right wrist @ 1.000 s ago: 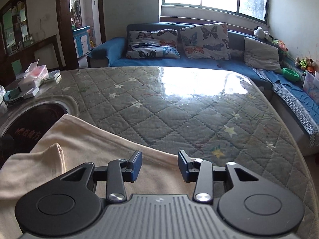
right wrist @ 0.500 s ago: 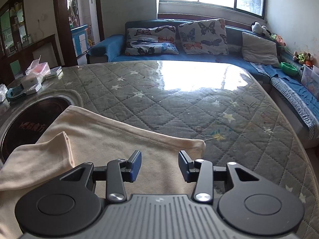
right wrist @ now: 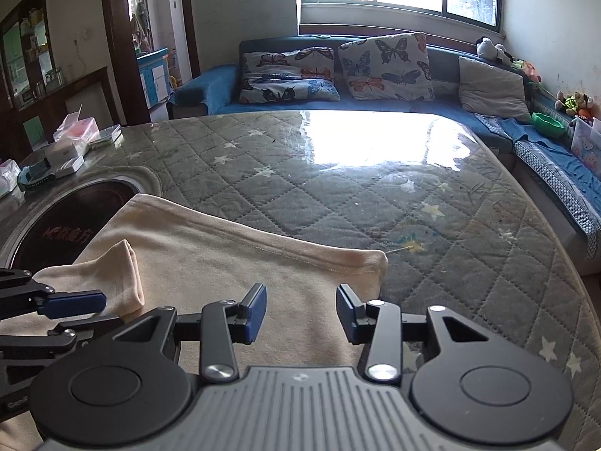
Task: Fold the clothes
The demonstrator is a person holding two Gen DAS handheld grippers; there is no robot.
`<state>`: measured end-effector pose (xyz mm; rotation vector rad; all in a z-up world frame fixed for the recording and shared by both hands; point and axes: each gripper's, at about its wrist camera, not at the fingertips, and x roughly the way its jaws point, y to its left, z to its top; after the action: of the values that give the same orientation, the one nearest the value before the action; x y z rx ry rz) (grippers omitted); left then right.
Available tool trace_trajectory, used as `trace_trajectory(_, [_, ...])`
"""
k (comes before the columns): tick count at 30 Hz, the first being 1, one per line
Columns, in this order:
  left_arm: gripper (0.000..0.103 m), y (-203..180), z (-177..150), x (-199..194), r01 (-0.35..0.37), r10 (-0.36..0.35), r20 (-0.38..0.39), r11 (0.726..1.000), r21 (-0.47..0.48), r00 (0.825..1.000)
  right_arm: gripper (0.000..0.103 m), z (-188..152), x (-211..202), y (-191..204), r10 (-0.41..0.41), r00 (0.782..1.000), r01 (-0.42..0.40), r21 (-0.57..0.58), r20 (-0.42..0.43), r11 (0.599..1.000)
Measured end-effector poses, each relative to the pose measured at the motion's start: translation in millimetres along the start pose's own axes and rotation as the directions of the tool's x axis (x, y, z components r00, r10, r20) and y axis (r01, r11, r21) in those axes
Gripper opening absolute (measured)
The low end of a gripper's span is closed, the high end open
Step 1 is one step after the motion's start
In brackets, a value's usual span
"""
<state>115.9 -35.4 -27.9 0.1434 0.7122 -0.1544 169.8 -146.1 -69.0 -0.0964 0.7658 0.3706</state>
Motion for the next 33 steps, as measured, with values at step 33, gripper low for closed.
trace_trajectory(33, [0.002,249.5,-124.3,-137.6,-0.316,0.367,-0.022,0.768,-0.557,0.930,0.041,-13.1,-23.8,25.4,0.006,1.000,-0.006,-0.066,-0.005,0.998])
